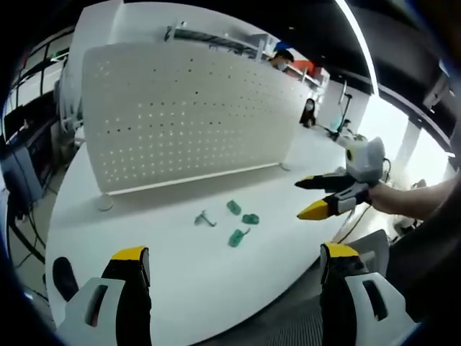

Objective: Insert the hook assembly into the mounting plate slot until the hook locks in place.

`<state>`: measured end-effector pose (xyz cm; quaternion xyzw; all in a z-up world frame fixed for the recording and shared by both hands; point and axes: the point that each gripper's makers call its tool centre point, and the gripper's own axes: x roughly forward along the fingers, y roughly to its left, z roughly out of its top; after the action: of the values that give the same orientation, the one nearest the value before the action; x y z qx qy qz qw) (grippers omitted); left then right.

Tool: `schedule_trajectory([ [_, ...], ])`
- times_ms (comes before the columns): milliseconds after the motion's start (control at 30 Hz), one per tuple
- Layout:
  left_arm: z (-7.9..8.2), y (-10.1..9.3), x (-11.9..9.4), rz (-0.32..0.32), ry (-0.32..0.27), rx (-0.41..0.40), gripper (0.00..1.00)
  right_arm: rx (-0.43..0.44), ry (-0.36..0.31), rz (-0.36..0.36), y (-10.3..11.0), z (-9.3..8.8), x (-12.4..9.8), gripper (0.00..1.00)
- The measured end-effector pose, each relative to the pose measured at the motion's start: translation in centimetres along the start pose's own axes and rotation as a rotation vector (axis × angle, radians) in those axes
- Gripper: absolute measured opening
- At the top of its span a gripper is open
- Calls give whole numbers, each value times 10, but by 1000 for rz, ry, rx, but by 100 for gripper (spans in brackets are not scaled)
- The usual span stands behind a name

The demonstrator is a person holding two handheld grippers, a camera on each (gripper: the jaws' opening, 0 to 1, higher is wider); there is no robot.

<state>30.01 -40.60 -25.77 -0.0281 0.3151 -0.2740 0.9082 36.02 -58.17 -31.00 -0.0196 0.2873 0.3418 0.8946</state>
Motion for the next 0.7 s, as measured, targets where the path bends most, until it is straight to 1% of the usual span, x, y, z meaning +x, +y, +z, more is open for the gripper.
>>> schedule_trajectory([
  [67,1,1,0,1,0,0,100,-13,29,27,3,-6,8,82],
  [133,1,2,0,2,0,0,100,-17,31,27,2,-8,14,82],
  [200,2,4,0,3,1,-1,100,-19,48,37,3,-11,19,82],
  [533,-1,12,-1,14,10,-11,100,-38,86,72,5,-17,46,80],
  [600,-2,12,-1,14,11,-13,100,-34,86,98,9,-17,51,80],
  [633,-2,13,-1,14,12,-14,100,-33,89,99,9,-17,53,80],
  [700,-2,14,0,15,11,-16,100,-51,110,107,10,-21,58,79],
])
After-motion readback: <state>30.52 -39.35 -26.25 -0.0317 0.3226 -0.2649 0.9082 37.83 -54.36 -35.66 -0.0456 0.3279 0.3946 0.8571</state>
